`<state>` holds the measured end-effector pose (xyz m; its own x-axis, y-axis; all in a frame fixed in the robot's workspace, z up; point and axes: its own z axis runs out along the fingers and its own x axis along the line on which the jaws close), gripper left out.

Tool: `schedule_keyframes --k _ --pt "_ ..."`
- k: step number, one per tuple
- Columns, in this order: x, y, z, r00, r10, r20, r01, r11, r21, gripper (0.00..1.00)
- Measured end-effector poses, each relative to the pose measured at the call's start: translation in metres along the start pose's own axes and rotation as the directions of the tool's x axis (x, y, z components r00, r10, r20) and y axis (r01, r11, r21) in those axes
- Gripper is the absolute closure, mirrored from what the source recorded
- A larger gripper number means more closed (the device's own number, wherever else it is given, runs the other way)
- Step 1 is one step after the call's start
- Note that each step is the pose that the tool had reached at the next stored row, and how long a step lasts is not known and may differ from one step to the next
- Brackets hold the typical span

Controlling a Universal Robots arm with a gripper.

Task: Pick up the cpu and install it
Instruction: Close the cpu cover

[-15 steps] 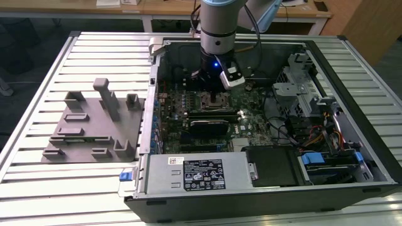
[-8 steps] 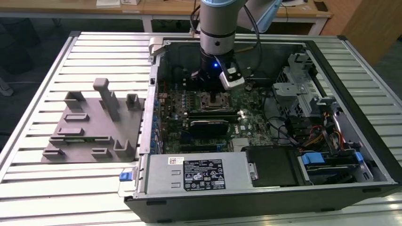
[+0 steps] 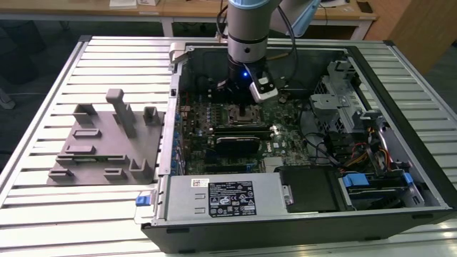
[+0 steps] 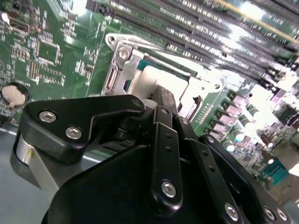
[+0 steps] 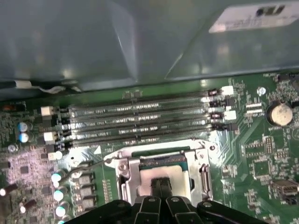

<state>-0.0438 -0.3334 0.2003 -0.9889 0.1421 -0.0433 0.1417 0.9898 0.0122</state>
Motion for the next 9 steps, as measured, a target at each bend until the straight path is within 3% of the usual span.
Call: schedule_keyframes --k 2,4,9 --pt "0.0004 -0.0001 -0.0011 1.0 0.001 -0.0016 -0.001 1.0 -0.0085 0.89" --pt "0.0007 -0.0001 -0.0022 1.0 0.001 -0.0014 -0.001 0.9999 -0.0109 0.89" --pt "0.0112 -0.0019 -0.003 1.0 0.001 0.0083 -0.001 0.9998 -0.0215 0.89"
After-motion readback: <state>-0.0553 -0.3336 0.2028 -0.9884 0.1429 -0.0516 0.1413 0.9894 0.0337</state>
